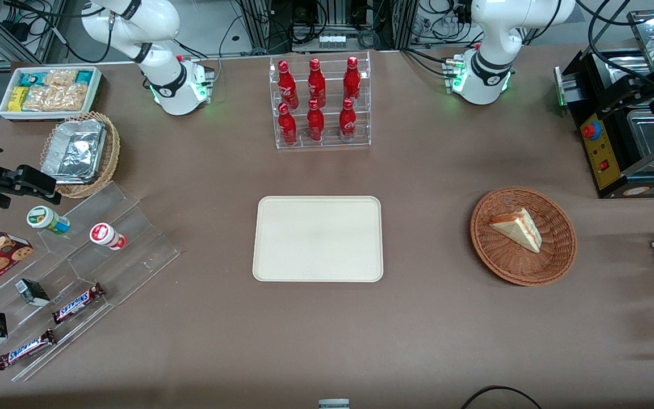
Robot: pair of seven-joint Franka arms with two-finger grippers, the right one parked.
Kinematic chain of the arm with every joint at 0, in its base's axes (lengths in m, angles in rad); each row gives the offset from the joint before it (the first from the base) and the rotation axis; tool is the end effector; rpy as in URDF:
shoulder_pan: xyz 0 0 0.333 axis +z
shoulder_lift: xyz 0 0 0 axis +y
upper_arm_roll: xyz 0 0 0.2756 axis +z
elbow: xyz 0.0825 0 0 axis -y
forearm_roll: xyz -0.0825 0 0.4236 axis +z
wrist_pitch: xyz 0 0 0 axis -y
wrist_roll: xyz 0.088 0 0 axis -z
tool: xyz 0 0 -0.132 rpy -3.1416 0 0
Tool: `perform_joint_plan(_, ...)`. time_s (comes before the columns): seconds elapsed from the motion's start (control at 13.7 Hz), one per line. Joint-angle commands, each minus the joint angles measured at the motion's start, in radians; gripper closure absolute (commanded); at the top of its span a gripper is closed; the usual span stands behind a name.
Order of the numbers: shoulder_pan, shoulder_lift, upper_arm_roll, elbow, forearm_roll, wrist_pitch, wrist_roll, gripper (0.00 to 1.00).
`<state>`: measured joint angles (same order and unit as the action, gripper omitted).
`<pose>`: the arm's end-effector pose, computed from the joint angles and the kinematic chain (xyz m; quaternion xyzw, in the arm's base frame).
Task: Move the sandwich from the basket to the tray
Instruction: 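Move the left gripper from rest toward the sandwich in the wicker basket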
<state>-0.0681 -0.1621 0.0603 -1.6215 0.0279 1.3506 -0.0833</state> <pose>0.5220 0.0023 0.6065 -0.9977 -0.0393 0.0541 0.0114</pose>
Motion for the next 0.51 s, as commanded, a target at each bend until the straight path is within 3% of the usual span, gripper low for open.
perform_joint_plan(0.0,0.010,0.009,-0.010,0.040,-0.031,-0.034,0.007,0.00)
perform_joint_plan(0.44,-0.001,0.108,-0.008,0.029,-0.003,-0.037,-0.090,0.00)
